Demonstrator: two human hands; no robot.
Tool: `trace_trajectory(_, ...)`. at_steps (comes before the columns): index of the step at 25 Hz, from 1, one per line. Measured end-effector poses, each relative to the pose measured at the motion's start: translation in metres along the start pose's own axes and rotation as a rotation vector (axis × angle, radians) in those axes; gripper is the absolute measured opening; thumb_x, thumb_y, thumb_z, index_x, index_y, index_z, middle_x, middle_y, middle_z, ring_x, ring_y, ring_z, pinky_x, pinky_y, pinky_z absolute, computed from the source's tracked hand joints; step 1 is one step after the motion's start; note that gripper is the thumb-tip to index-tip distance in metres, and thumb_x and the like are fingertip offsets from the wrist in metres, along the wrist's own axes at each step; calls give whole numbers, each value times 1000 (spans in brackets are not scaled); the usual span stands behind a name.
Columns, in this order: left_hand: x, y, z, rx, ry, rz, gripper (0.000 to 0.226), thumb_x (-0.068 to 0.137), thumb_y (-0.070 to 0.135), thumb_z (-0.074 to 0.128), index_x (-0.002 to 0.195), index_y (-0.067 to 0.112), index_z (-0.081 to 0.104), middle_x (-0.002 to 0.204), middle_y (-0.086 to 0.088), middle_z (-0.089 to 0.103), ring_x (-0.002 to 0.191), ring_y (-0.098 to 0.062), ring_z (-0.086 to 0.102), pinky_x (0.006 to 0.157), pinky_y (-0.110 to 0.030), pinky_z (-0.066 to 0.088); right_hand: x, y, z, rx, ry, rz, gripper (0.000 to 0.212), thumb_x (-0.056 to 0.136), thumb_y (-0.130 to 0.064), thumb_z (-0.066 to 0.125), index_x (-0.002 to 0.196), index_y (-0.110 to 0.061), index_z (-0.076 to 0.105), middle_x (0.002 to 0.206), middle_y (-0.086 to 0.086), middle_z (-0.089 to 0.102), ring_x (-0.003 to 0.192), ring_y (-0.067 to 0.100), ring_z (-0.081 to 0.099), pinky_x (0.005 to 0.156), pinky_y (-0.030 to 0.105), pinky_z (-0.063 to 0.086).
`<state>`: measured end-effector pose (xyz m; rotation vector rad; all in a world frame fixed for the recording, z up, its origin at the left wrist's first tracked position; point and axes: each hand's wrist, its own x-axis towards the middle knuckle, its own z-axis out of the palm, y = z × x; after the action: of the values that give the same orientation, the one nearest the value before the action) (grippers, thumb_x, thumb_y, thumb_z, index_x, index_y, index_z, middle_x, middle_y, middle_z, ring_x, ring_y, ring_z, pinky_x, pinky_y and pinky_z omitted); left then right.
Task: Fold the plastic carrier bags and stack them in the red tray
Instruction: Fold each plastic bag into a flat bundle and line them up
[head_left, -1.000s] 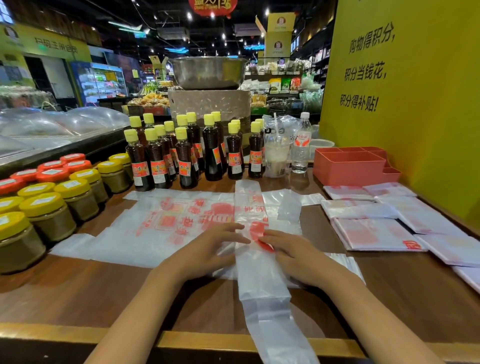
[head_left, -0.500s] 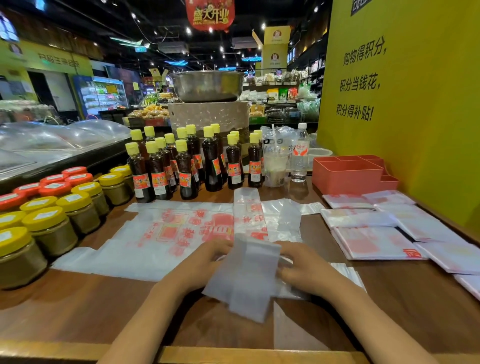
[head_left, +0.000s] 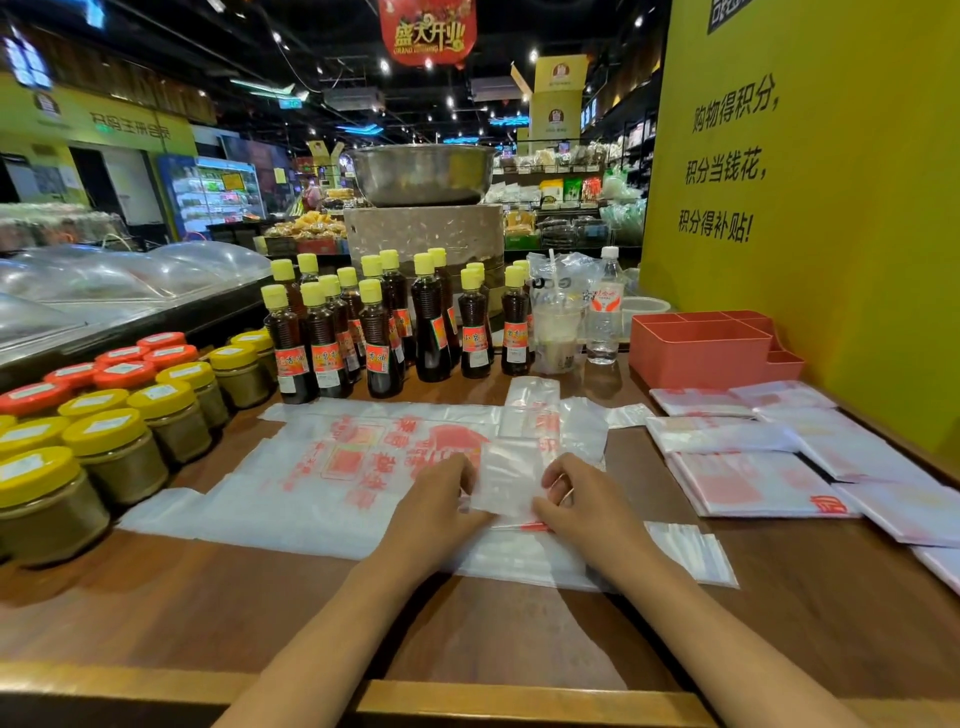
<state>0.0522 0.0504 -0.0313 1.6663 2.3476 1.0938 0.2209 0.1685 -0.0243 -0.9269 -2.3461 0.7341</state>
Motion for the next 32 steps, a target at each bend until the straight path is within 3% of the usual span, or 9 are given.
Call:
trace_trajectory(3,0,-8,3,-17,-37,94,26,83,52,62,97,30,62,102,15,59,98,-7,52,83,-30,45,-3,2,-4,-104,-32,-59,7,89,-41,67,87,-34,69,97,-9,54,86,8,53,68,21,42)
trace_trajectory(7,-1,-6,2,-56,-119,146,37,88,57,61,116,34,69,121,24,59,114,-1,51,99,-28,45,-5,-3,-5,0,-70,-182,20,95,-41,60,107,-35,76,104,-13,65,91,5,56,78,25,46)
trace_trajectory(12,-7,3,-2,-92,-211,206,24,94,45,63,118,40,66,117,23,62,112,-1,56,97,-26,46,-8,-7,-9,-5,-172,-204,36,98,-44,40,118,-32,68,116,-6,66,102,11,59,92,38,51)
trace_trajectory(18,-11,10,-5,-9,-256,158,33,92,52,63,123,42,63,118,41,43,114,20,39,93,-4,32,1,4,-13,-201,-190,-148,65,102,-34,44,160,-34,14,166,-7,15,152,14,14,123,37,14)
trace_trajectory(20,-11,10,-7,7,-277,149,40,90,55,64,127,42,58,119,39,41,114,18,39,97,-10,34,3,10,-12,-198,-129,-95,72,97,-31,56,157,-32,17,163,-6,20,149,18,20,120,38,23)
trace_trajectory(24,-9,9,-9,41,-357,99,68,82,62,69,141,45,39,127,31,39,117,7,40,100,-15,36,5,12,-10,-124,144,-13,11,93,-30,62,95,-22,55,94,-4,58,86,19,55,76,40,53)
trace_trajectory(26,-9,11,-8,72,-401,99,73,79,66,69,141,47,36,123,33,35,116,6,38,91,-10,33,4,12,-9,-27,113,23,29,98,-38,56,77,-19,63,74,0,61,72,20,58,69,42,52)
trace_trajectory(28,-9,11,-6,65,-401,107,73,77,68,70,139,48,37,122,34,34,117,5,37,91,-10,34,3,10,-11,64,39,-9,33,100,-37,54,78,-19,72,77,-2,67,76,17,61,70,38,51)
trace_trajectory(32,-10,12,-7,42,-396,112,72,77,68,70,138,46,39,130,38,25,123,9,28,111,-22,32,4,6,-9,65,-93,-112,25,97,-34,58,120,-32,68,109,-20,60,103,3,53,87,24,44)
